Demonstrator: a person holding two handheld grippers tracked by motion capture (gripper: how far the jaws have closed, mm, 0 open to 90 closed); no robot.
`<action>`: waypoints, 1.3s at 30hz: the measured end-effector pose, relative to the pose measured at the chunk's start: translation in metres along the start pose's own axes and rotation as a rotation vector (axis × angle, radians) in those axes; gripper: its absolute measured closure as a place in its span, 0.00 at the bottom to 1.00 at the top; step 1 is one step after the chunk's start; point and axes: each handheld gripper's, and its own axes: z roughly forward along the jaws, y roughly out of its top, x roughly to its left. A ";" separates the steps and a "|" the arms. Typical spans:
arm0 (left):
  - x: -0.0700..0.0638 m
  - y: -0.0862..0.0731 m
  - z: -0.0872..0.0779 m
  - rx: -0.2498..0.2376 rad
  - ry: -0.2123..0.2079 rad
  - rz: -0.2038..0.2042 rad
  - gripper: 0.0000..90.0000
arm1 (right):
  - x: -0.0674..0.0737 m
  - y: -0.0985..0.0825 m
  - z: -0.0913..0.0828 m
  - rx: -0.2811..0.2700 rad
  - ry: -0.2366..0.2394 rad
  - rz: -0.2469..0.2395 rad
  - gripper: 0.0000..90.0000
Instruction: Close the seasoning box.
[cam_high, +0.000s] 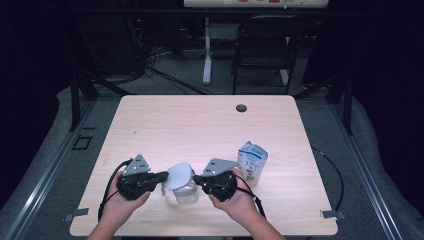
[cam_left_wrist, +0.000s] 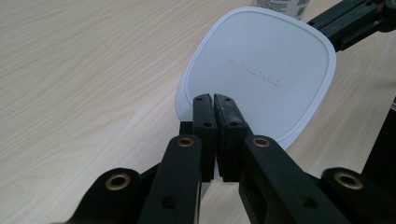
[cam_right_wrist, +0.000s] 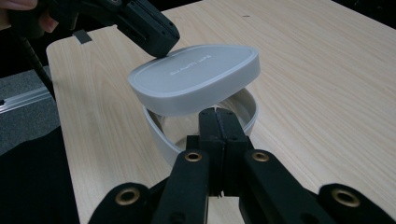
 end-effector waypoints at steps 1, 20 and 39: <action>0.000 0.000 0.000 0.000 0.000 -0.001 0.98 | 0.000 0.001 0.000 0.002 0.000 -0.004 1.00; 0.013 -0.003 -0.010 -0.007 0.049 -0.023 0.92 | 0.005 0.011 0.001 -0.021 0.012 -0.010 1.00; 0.030 -0.009 -0.014 -0.024 0.092 -0.057 0.71 | 0.010 0.022 0.004 -0.032 0.029 -0.028 1.00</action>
